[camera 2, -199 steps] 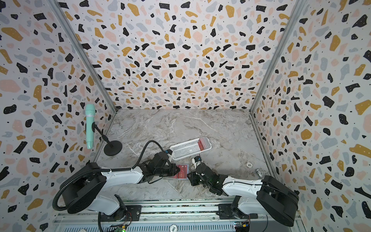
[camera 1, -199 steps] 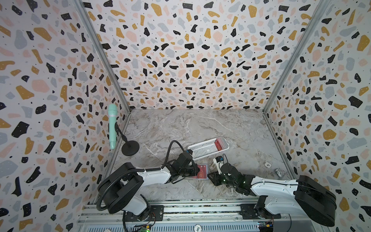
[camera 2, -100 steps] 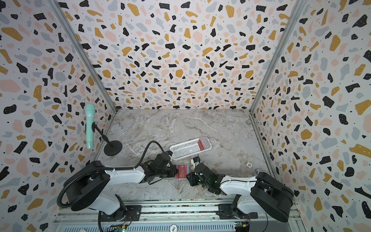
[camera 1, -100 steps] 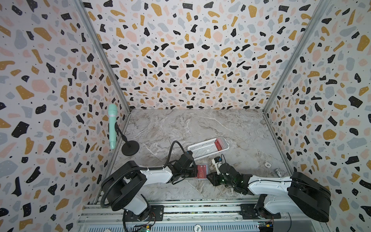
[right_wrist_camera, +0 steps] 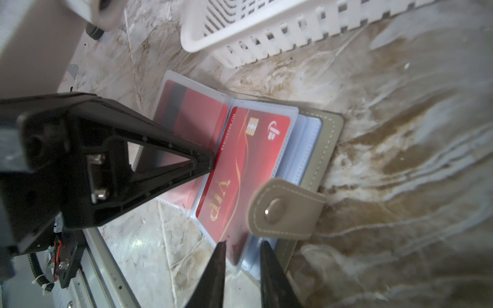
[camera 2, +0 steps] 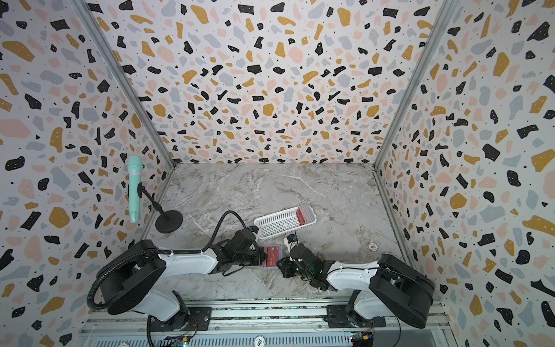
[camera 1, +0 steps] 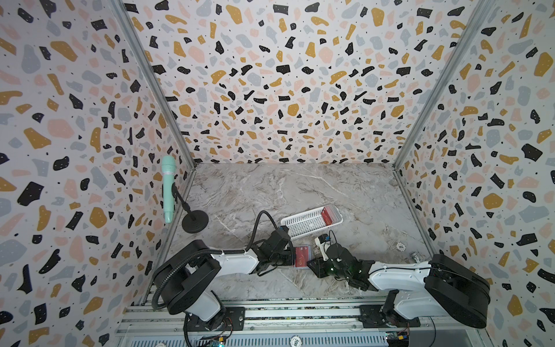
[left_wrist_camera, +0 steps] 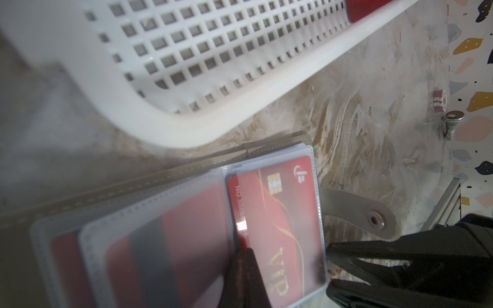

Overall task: Insert credit cards into a card holder
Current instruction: Turn over the card slot in the card holder.

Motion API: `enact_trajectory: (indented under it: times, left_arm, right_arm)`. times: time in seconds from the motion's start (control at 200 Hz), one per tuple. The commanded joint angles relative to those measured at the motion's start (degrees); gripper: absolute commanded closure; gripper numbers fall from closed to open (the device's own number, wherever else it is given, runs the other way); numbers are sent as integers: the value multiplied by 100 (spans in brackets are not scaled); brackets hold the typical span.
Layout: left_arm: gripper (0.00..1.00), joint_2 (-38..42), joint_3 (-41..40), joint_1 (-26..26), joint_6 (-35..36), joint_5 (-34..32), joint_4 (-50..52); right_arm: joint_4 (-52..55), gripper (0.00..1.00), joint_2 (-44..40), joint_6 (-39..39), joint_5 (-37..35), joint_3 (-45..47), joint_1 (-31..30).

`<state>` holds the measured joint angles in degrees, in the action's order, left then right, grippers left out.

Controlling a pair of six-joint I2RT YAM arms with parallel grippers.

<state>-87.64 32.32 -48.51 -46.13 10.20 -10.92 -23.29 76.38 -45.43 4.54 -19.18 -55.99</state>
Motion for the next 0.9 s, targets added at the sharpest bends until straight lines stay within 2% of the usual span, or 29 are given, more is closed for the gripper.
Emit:
enact_trajectory:
  times: [0.0, 0.456, 0.896]
  left_arm:
    - [97, -100, -8, -21, -10, -14, -101]
    - [97, -70, -128, -24, -134, 135, -308]
    - [95, -7, -437, -105, -724, 327, -1586]
  right_arm:
    - [-118, 76, 58, 0, 47, -231, 8]
    - [-296, 78, 267, -16, 83, -296, 0]
    - [-158, 89, 179, -449, -381, -256, -2]
